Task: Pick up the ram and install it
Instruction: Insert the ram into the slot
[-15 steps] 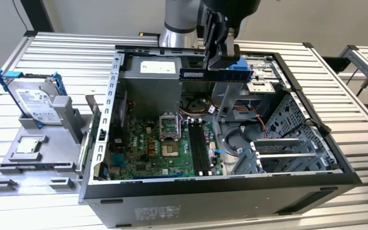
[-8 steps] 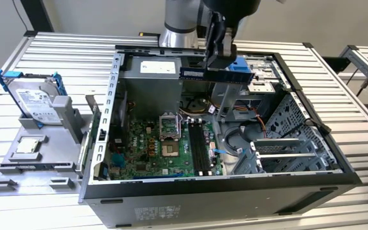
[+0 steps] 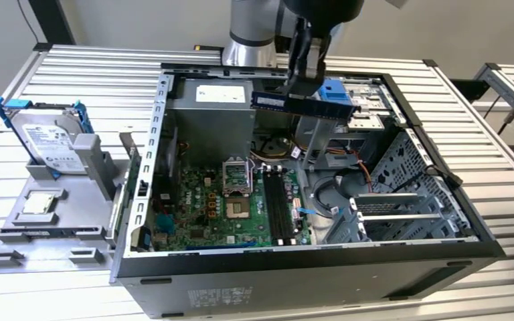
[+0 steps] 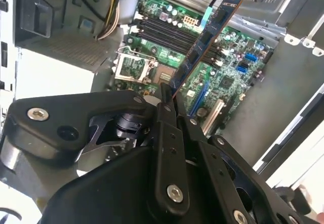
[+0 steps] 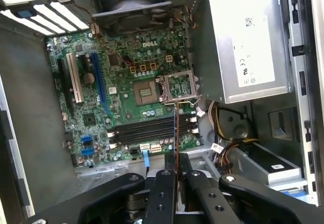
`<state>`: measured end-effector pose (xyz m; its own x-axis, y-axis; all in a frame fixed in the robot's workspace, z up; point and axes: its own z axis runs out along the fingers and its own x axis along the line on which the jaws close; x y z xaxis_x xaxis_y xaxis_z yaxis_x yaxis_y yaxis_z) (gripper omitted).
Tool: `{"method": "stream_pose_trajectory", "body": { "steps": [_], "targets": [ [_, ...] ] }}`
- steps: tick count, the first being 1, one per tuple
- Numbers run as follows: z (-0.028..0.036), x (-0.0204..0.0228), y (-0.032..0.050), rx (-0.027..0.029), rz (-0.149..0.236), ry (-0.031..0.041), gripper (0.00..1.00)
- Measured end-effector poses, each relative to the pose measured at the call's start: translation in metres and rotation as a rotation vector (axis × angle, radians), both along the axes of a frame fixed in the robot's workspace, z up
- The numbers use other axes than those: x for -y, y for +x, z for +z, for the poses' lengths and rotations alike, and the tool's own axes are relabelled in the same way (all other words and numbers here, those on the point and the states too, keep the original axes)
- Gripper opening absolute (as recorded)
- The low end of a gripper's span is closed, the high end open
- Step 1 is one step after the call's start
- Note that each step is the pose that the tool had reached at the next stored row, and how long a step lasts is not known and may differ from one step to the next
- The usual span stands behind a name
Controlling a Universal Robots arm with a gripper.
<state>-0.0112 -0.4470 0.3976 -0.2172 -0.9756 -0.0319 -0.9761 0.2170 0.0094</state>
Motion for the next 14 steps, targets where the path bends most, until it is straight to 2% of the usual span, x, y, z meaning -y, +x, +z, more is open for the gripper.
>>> {"method": "stream_pose_trajectory", "body": {
  "steps": [14],
  "targets": [
    [0.0, 0.0, 0.0, 0.0, -0.169, 0.0, 0.0]
  ]
}}
